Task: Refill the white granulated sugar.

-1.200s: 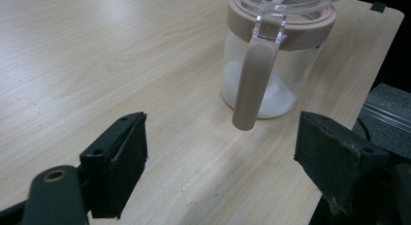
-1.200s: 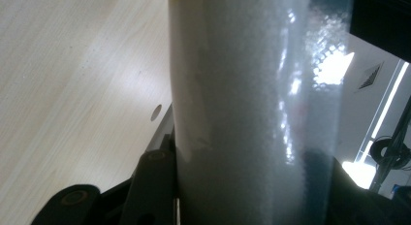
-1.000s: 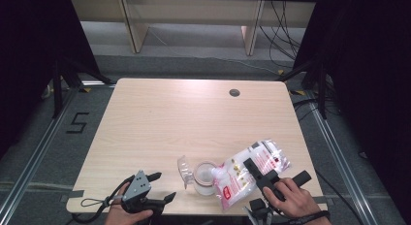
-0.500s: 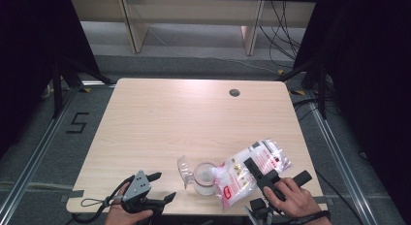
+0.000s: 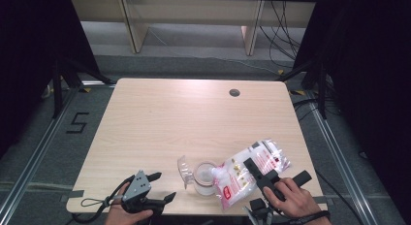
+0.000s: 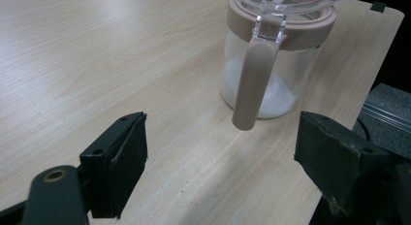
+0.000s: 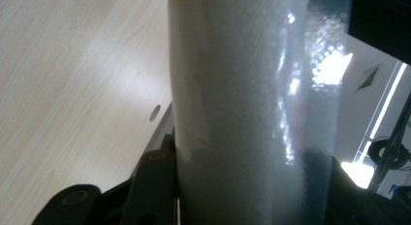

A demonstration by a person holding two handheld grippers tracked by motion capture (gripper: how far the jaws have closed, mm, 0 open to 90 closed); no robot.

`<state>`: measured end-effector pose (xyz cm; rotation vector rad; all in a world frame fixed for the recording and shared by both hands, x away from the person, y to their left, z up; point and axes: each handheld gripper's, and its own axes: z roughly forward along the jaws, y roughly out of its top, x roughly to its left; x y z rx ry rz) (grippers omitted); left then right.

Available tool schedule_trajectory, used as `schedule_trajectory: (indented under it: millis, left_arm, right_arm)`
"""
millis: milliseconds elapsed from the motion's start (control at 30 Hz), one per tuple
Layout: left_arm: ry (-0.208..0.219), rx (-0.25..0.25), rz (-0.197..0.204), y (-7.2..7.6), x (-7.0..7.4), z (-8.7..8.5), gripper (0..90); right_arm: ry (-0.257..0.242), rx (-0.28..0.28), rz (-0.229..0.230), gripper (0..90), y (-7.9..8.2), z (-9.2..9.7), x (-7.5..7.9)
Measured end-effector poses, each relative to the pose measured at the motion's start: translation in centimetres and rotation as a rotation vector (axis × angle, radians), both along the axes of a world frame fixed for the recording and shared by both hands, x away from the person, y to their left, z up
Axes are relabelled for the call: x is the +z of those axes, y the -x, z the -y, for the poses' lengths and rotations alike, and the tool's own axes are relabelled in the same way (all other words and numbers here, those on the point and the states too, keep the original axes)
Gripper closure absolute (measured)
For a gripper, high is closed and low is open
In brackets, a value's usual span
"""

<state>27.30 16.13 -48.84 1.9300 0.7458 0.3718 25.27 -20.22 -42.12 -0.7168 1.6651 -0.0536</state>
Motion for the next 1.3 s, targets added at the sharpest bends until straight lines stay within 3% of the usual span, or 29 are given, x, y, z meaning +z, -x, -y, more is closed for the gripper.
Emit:
schedule_trajectory:
  millis: [900, 1000, 1300]
  left_arm:
    - [0.002, 0.007, 0.001, 0.04, 0.01, 0.00, 18.9]
    - [0.000, 0.005, 0.004, 0.03, 0.02, -0.01, 18.9]
    - [-0.001, 0.004, 0.005, 0.02, 0.03, -0.01, 18.9]
  right_arm:
    - [-0.002, 0.002, 0.002, 65.2, -0.02, 0.07, -0.02]
    - [-0.007, -0.021, -0.008, 65.3, 0.02, 0.17, -0.15]
    - [-0.004, 0.005, 0.005, 65.7, 0.01, 0.05, 0.03]
